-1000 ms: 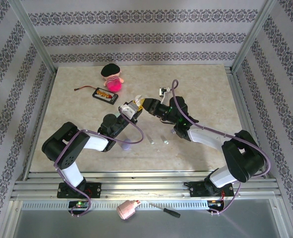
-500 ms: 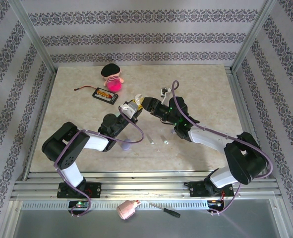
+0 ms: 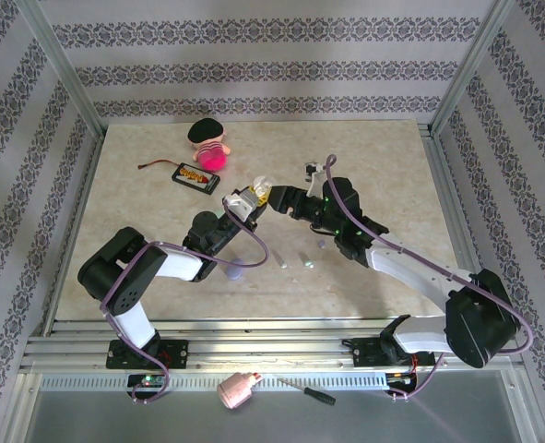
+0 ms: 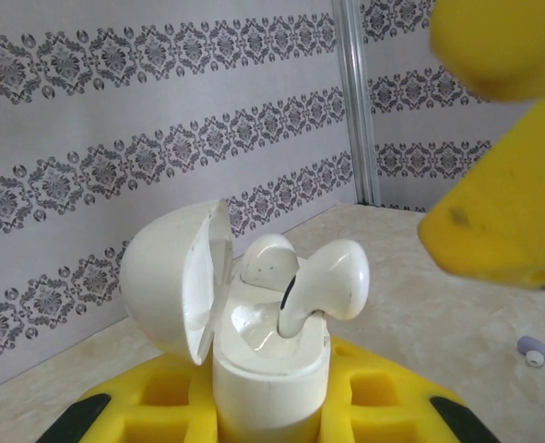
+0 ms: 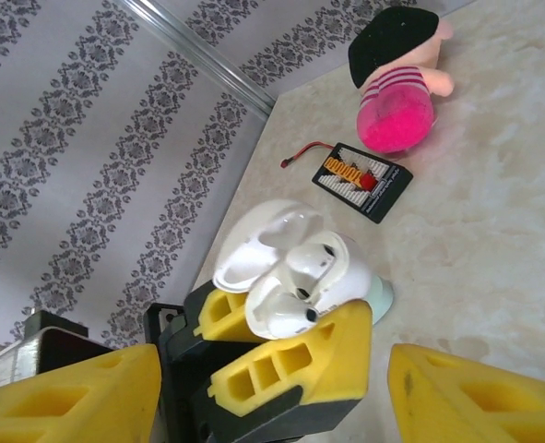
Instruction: Insert the wireless bluetooth earbuds into the charging case
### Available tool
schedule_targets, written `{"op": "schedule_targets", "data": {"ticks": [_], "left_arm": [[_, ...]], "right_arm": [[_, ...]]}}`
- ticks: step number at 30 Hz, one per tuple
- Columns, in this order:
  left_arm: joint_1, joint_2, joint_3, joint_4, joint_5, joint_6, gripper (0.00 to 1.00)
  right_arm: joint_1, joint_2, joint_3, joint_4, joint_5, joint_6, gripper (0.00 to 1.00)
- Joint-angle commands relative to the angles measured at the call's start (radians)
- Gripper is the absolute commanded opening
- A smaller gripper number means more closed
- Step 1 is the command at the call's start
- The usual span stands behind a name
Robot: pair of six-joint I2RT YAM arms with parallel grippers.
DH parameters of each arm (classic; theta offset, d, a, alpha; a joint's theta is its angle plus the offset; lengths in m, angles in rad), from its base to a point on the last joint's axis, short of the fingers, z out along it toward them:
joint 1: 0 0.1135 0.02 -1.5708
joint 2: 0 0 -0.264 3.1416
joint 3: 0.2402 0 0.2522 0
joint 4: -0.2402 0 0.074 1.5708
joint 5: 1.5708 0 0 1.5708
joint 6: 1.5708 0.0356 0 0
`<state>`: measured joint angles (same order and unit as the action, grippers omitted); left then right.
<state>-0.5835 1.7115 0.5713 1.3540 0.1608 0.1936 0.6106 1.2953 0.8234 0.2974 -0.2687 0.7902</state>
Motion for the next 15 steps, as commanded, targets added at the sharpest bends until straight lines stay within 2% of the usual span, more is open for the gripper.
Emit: {"op": "schedule_targets", "data": {"ticks": [1, 3, 5, 7, 15], "left_arm": [[-0.013, -0.016, -0.023, 0.003, 0.070, -0.006, 0.00], [-0.013, -0.041, -0.039, -0.027, 0.099, 0.010, 0.00], [-0.011, -0.072, -0.053, -0.077, 0.123, 0.022, 0.00], [-0.010, -0.102, -0.064, -0.117, 0.140, 0.022, 0.00], [-0.010, -0.122, -0.071, -0.121, 0.169, 0.007, 0.00]], "right_arm": [[-0.027, -0.031, 0.038, -0.116, -0.017, -0.100, 0.60], [-0.046, -0.020, 0.101, -0.278, -0.035, -0.196, 0.53], [-0.046, -0.004, 0.171, -0.438, 0.008, -0.280, 0.43], [-0.050, 0.011, 0.213, -0.523, 0.018, -0.332, 0.35], [-0.041, 0.103, 0.353, -0.729, -0.020, -0.414, 0.30]]}}
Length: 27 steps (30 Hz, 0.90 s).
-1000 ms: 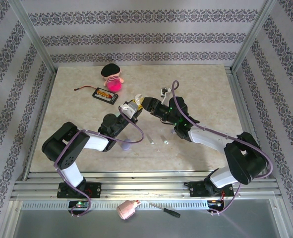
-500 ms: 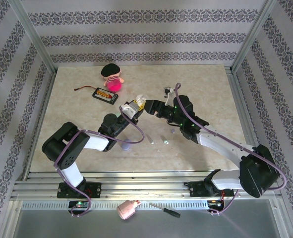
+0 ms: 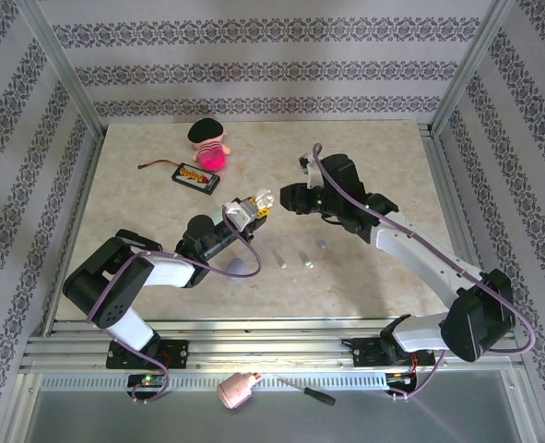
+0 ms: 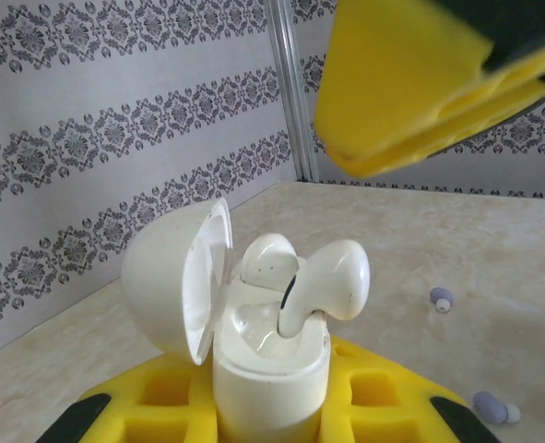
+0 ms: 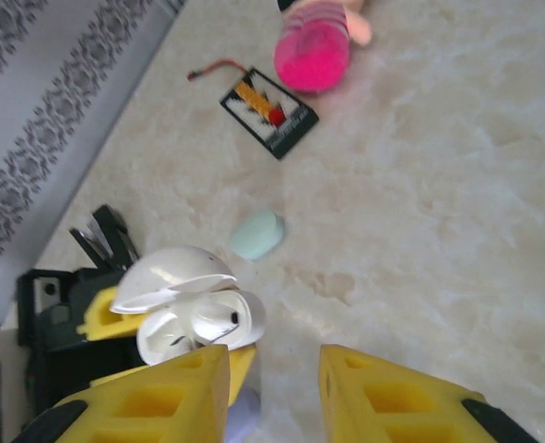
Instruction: Insert the wireless bluetooth earbuds into the charging case
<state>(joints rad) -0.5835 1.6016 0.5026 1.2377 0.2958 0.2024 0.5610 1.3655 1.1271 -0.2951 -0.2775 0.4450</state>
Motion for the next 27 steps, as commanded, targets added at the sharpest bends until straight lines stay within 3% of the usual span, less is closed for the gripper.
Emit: {"op": "schedule_targets", "data": {"ticks": [1, 27], "left_arm": [[-0.010, -0.007, -0.003, 0.007, 0.031, -0.001, 0.00], [-0.010, 0.017, 0.030, -0.014, -0.008, 0.002, 0.00]], "right_arm": [[0.014, 0.045, 0.063, -0.145, -0.012, -0.072, 0.28], [0.090, 0.129, 0.144, -0.148, -0.086, -0.080, 0.27]]}}
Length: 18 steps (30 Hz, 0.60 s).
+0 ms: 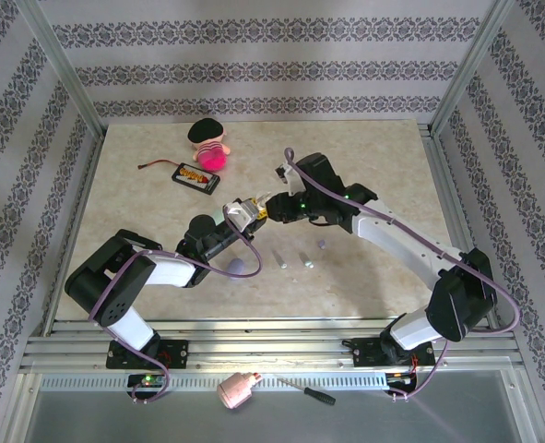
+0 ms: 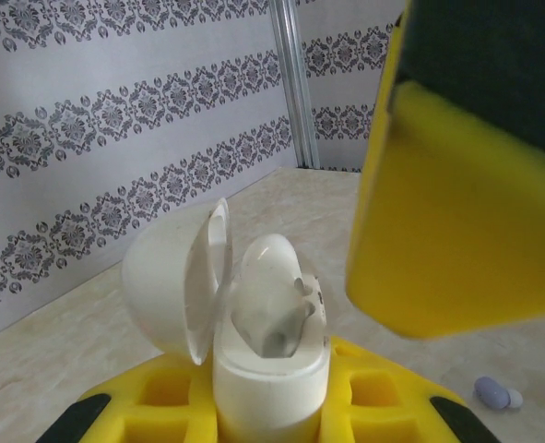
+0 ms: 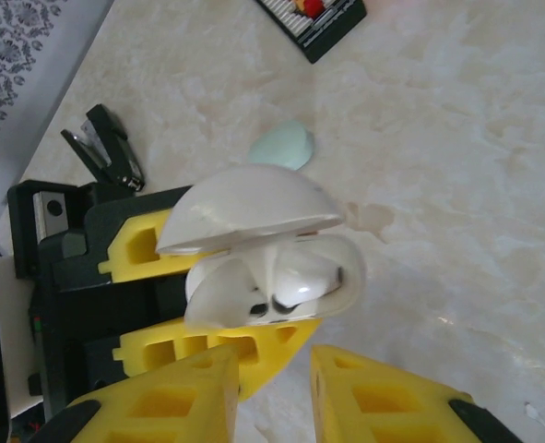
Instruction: Insert the wireless bluetooth earbuds into the charging case
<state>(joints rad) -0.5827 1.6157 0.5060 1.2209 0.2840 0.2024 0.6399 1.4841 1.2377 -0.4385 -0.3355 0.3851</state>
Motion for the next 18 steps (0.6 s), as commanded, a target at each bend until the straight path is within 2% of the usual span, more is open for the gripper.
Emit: {"op": "schedule_targets", "data": {"ticks": [1, 7, 11, 16, 18], "left_arm": [[-0.011, 0.004, 0.028, 0.002, 0.006, 0.002, 0.00], [-0.011, 0.010, 0.033, 0.003, 0.016, -0.001, 0.00], [-0.010, 0.010, 0.031, 0.011, 0.006, -0.022, 0.00], [0.031, 0.012, 0.018, 0.032, 0.118, -0.066, 0.00], [0.032, 0.007, 0.010, 0.019, 0.161, -0.019, 0.00]], "right_arm": [[0.013, 0.013, 0.035, -0.006, -0.028, -0.020, 0.27], [0.013, 0.010, 0.036, 0.004, -0.024, -0.010, 0.29], [-0.005, -0.038, 0.005, 0.014, -0.011, -0.021, 0.35], [-0.050, -0.153, -0.075, 0.067, 0.015, -0.028, 0.52], [-0.065, -0.175, -0.084, 0.089, 0.018, -0.009, 0.65]]}}
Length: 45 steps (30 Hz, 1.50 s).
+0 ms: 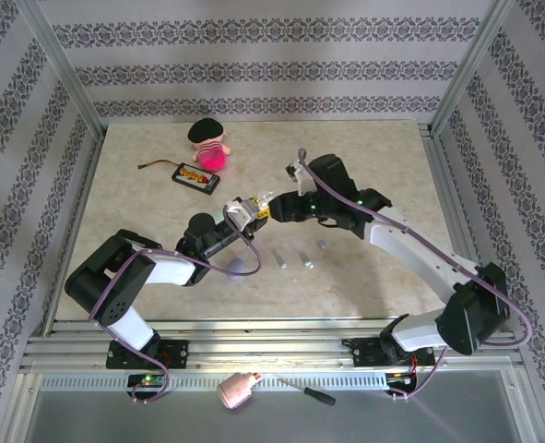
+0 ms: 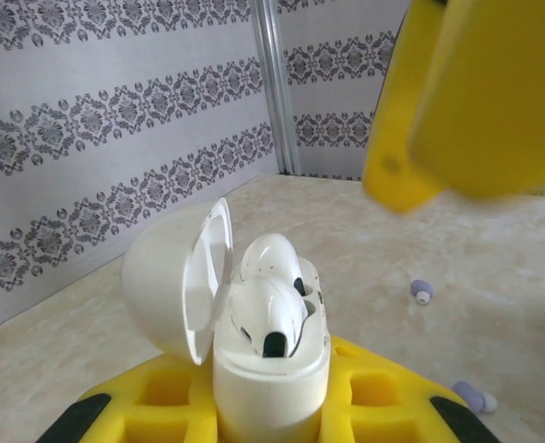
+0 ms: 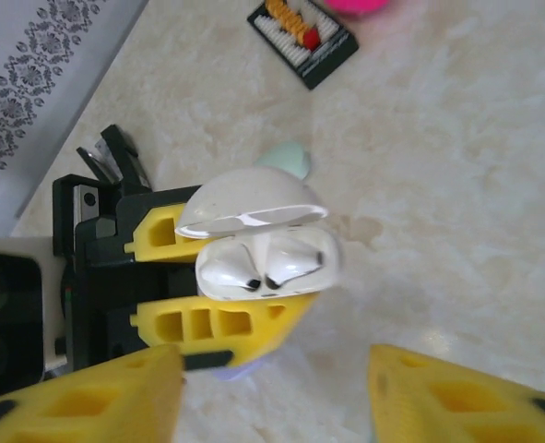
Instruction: Insert the wireless bluetooth earbuds into the charging case
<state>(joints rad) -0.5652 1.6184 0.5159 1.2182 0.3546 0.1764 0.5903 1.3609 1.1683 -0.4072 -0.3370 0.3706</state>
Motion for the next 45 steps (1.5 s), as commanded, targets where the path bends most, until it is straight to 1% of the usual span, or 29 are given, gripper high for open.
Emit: {"op": "schedule_targets", "data": {"ticks": [1, 2, 3, 6, 8, 14, 19, 25, 32, 36, 40, 45], "left_arm": [[0.014, -0.001, -0.002, 0.008, 0.102, 0.026, 0.00], [0.014, -0.004, -0.005, 0.002, 0.107, 0.038, 0.00], [0.015, -0.006, -0.008, 0.004, 0.111, 0.054, 0.00], [0.014, -0.003, -0.023, 0.035, 0.119, 0.086, 0.00], [0.014, -0.003, -0.027, 0.046, 0.117, 0.098, 0.00], [0.014, -0.009, -0.022, 0.053, 0.116, 0.101, 0.00], [0.014, -0.015, -0.016, 0.043, 0.095, 0.072, 0.00], [0.014, -0.029, -0.015, 0.028, 0.069, 0.044, 0.00], [0.014, -0.037, -0.012, 0.021, 0.069, 0.028, 0.00], [0.014, -0.048, -0.011, -0.002, 0.085, 0.041, 0.00], [0.015, -0.049, -0.021, -0.008, 0.093, 0.085, 0.00], [0.014, -0.043, -0.039, 0.037, 0.108, 0.109, 0.00]], "right_arm": [[-0.020, -0.053, -0.014, 0.068, 0.025, 0.019, 0.74], [-0.023, -0.048, -0.007, 0.071, 0.031, 0.027, 0.82], [-0.026, -0.037, 0.007, 0.067, 0.040, 0.036, 0.87], [-0.032, 0.021, 0.060, 0.044, 0.059, 0.047, 0.95], [-0.032, 0.063, 0.099, 0.022, 0.067, 0.050, 0.97], [-0.035, 0.133, 0.138, -0.003, 0.066, 0.059, 0.97], [-0.040, 0.153, 0.112, -0.014, 0.044, 0.056, 0.96], [-0.044, 0.109, 0.054, -0.027, 0.049, 0.045, 0.96], [-0.046, 0.062, 0.013, -0.046, 0.053, 0.031, 0.96], [-0.050, 0.045, 0.013, -0.069, 0.057, 0.029, 0.96], [-0.059, 0.038, 0.029, -0.033, 0.026, 0.087, 0.94], [-0.063, 0.098, 0.095, -0.019, 0.022, 0.095, 0.94]]}}
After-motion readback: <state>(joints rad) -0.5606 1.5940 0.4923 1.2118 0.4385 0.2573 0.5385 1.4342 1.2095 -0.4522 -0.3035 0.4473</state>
